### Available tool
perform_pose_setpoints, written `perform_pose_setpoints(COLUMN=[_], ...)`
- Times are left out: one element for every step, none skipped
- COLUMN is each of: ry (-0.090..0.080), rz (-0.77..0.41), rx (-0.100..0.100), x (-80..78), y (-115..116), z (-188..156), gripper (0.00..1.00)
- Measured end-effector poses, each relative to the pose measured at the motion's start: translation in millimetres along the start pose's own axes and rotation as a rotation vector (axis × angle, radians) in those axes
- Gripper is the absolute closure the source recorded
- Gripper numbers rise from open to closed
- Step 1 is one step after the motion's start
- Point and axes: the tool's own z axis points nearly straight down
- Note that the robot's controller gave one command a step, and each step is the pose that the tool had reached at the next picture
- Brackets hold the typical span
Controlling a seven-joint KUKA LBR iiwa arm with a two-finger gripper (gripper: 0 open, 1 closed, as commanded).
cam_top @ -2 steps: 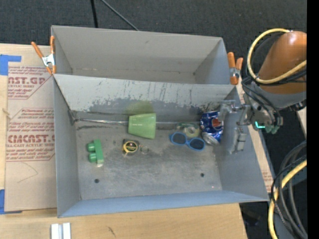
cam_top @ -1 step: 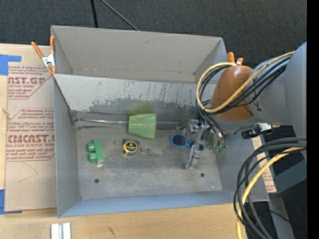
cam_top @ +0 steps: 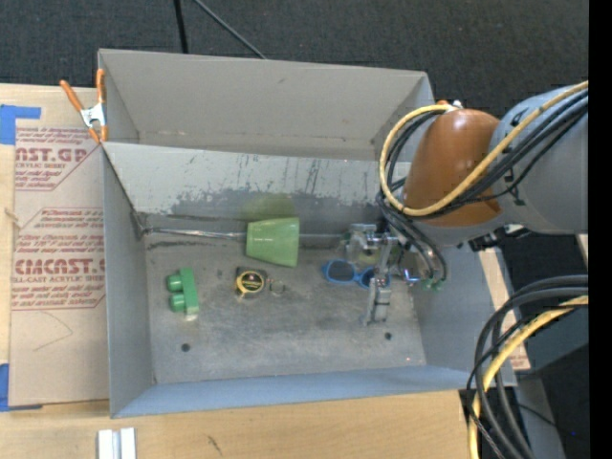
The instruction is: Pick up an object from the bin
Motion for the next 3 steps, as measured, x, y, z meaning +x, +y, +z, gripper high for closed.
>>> perform_pose_setpoints(ry=[0.004, 0.003, -0.006], rz=[-0.083, -0.082, -0.099], rx=[0.0, 0.0, 0.001], x=[-40.2, -40.2, -22.9], y=[3, 3, 21], z=[62, 59, -94], gripper=[0.0, 1.0, 1.0])
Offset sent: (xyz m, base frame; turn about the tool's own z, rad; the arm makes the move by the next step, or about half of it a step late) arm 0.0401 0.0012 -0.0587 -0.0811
